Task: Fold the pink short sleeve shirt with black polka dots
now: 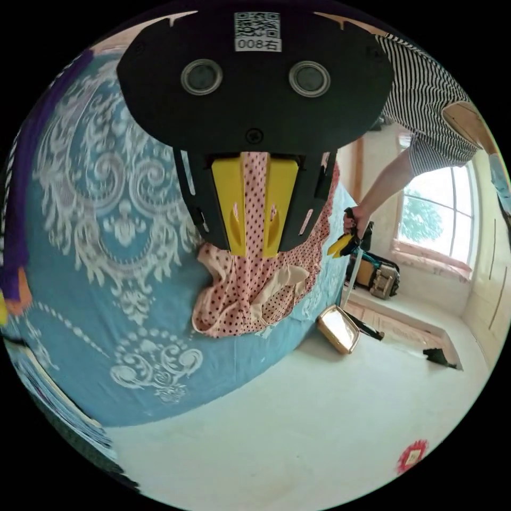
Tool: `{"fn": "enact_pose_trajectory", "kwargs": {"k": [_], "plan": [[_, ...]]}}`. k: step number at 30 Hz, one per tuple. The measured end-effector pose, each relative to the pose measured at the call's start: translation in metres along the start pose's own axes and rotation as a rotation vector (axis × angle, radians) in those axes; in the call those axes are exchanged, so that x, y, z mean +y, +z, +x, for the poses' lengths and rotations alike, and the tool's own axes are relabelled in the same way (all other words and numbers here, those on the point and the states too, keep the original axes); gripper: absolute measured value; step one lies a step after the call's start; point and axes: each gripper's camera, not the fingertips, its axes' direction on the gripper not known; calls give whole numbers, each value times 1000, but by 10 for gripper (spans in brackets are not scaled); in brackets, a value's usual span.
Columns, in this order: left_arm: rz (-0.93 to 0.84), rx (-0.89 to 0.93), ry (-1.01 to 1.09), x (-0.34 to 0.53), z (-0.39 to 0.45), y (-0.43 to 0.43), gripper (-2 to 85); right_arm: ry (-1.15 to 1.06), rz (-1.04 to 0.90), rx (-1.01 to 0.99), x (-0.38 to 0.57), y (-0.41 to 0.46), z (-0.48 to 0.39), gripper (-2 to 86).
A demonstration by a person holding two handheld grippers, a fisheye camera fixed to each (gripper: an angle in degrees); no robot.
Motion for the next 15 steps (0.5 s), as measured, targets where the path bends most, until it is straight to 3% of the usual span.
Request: {"fn": "enact_pose_trajectory", "kwargs": {"k": [5, 15], "plan": [[-10, -24, -24, -45, -4, 34, 74, -41, -50, 90, -98, 60, -18, 65], [-39, -26, -4, -94, 6, 63, 8, -30, -148, 159, -174, 136, -35, 53]]}}
